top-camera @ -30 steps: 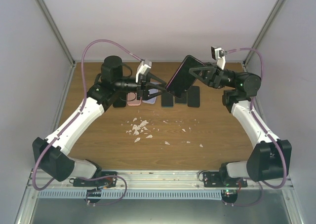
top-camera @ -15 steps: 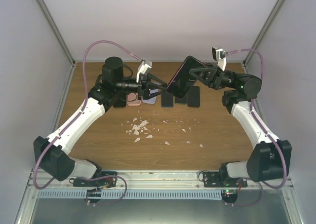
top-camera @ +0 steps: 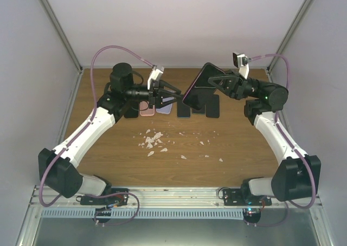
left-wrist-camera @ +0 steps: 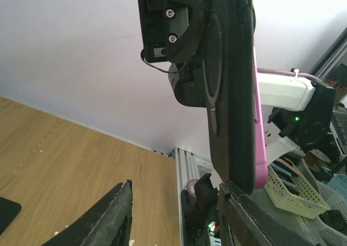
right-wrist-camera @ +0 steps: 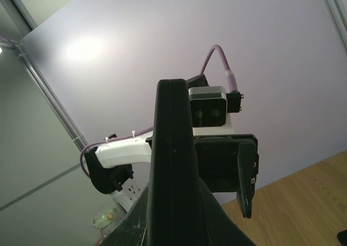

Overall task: Take the phone out of the phone case
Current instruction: Remove the phone case from the phone.

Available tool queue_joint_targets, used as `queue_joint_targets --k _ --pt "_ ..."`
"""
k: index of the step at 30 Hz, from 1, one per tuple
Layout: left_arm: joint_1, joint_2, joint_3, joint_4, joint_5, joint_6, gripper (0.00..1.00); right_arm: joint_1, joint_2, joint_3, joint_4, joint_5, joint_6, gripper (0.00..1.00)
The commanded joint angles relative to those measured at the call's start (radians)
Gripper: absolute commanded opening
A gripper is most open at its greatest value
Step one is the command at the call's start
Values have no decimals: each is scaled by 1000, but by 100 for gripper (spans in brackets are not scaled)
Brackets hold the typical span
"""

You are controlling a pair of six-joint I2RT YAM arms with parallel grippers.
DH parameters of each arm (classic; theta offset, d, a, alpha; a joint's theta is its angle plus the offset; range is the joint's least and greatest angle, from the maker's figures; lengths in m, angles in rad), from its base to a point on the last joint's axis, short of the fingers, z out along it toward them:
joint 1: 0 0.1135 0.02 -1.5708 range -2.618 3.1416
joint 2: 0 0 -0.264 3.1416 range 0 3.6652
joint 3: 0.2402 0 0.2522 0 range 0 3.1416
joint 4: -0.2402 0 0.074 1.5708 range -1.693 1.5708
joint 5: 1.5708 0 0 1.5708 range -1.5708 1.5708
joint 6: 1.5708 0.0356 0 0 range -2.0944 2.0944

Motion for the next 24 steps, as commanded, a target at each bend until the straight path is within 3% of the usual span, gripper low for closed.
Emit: queue_joint_targets --k 1,16,24 --pt "0 -2 -10 54 -4 -4 45 9 -35 0 58 20 13 1" --pt "-9 -11 -34 167 91 -79 59 11 -35 -8 26 19 -16 1" --pt "-43 2 10 35 12 21 61 14 -37 -20 18 22 -23 0"
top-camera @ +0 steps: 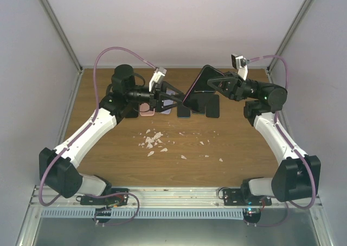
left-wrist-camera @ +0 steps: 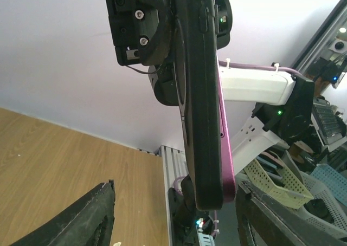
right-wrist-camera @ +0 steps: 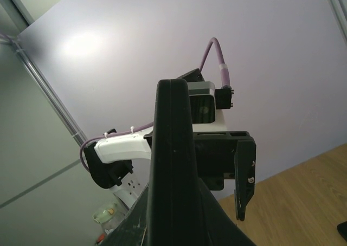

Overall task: Take the phone out of the phone case
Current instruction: Remove the phone case from the phone.

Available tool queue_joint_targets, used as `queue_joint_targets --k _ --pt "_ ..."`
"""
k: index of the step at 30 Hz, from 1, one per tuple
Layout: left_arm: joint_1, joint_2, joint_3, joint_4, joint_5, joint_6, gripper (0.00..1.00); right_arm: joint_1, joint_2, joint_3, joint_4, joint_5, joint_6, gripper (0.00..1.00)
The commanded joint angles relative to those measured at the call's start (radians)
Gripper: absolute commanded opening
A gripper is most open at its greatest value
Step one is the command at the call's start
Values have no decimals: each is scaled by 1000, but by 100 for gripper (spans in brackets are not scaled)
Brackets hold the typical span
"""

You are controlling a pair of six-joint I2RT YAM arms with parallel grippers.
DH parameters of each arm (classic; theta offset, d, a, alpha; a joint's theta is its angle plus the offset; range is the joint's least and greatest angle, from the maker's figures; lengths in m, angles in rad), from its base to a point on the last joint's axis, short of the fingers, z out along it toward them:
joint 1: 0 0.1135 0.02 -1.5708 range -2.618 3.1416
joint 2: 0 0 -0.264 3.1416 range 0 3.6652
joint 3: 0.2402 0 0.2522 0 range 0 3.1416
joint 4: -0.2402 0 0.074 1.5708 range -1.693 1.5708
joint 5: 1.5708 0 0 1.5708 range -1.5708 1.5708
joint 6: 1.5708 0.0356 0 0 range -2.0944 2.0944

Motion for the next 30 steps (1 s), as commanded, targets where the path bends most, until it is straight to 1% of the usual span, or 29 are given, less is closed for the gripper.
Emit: queue_joint_targets --k 1,6,9,17,25,30 --pt "-26 4 31 -45 -42 66 61 10 -30 -3 27 39 -14 0" --pt "-22 10 30 -49 -62 59 57 10 -30 -6 27 37 -15 1" --pt "-9 11 18 -27 -51 38 55 11 -30 -6 28 36 -13 1" --pt "3 14 0 31 -8 -9 55 13 -28 -3 44 37 -1 0" --pt "4 22 2 -12 -44 24 54 14 -26 5 56 36 10 0" --pt "7 31 7 -37 -62 46 53 16 -20 2 104 45 47 0"
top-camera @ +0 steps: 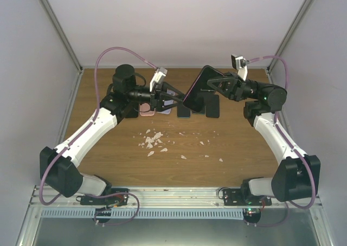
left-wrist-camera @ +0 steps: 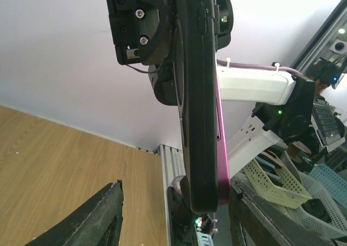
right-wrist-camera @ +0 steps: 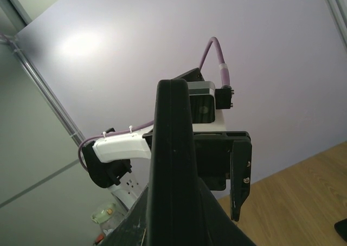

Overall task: Take the phone out of the phone case
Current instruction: Remove the phone case from the phone.

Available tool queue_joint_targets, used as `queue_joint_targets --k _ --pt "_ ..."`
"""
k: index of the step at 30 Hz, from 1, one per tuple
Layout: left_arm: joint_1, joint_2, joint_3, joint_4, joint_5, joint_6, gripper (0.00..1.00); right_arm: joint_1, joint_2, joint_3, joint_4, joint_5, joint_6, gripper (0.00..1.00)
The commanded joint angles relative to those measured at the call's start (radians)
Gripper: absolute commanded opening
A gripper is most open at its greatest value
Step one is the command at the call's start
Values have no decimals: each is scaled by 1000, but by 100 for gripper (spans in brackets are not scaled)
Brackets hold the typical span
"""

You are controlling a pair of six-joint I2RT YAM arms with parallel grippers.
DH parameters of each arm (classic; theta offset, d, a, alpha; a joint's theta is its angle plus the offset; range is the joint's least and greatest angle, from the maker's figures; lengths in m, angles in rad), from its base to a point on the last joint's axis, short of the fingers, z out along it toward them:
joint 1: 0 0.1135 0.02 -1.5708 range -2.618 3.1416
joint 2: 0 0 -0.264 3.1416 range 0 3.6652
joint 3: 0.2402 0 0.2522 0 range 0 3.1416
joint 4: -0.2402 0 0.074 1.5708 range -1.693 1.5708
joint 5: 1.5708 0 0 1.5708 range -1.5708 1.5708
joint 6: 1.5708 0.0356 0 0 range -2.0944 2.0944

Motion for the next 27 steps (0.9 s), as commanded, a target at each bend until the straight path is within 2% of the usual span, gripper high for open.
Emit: queue_joint_targets --k 1,13,21,27 --pt "16 23 1 -10 -48 34 53 16 -19 13 120 46 60 1" --pt "28 40 2 -6 -57 31 50 19 -16 17 156 45 89 0" --pt "22 51 44 -215 -381 176 35 35 -17 20 160 49 96 0" --pt "23 67 42 -215 -421 172 32 42 -20 11 171 64 127 1"
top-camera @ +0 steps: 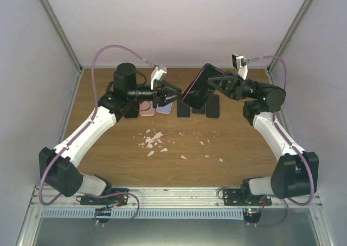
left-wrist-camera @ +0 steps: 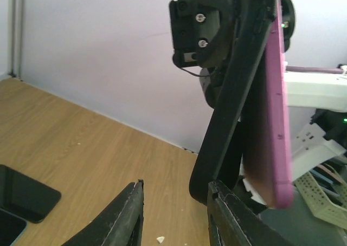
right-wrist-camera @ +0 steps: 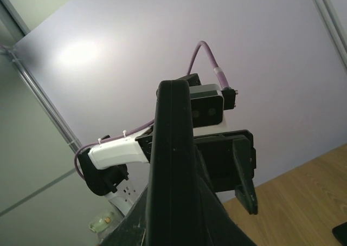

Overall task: Take the phone out of the phone case
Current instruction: Remove the phone case from the phone.

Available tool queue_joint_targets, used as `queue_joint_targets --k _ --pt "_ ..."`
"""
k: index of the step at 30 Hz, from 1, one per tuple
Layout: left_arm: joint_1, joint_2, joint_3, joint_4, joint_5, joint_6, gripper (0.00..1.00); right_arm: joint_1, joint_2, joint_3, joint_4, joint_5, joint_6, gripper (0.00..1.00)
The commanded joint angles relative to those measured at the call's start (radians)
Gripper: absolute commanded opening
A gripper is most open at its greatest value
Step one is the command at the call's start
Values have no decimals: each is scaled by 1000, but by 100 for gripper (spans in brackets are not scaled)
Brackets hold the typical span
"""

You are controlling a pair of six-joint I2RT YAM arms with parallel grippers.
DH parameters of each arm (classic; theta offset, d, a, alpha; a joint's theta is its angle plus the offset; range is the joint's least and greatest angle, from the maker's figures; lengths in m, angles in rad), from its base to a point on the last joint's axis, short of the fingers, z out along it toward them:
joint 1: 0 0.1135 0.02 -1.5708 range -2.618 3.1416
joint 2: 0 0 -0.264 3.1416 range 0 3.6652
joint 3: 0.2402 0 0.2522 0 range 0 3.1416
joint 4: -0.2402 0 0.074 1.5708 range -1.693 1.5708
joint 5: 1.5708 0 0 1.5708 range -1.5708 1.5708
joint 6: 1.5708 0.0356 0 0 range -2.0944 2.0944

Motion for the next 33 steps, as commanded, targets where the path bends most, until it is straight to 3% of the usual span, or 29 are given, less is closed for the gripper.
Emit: queue_joint_targets --k 1,15,29,33 --pt "14 63 5 -60 -243 29 32 49 -42 11 105 38 94 1" --pt "-30 62 31 61 -19 -42 33 151 -13 -33 -32 1 -55 0" --pt "-30 39 5 168 125 -123 38 178 6 -34 -209 -33 -191 1" --pt "-28 18 -24 165 111 -123 40 174 13 -18 -285 -24 -215 1"
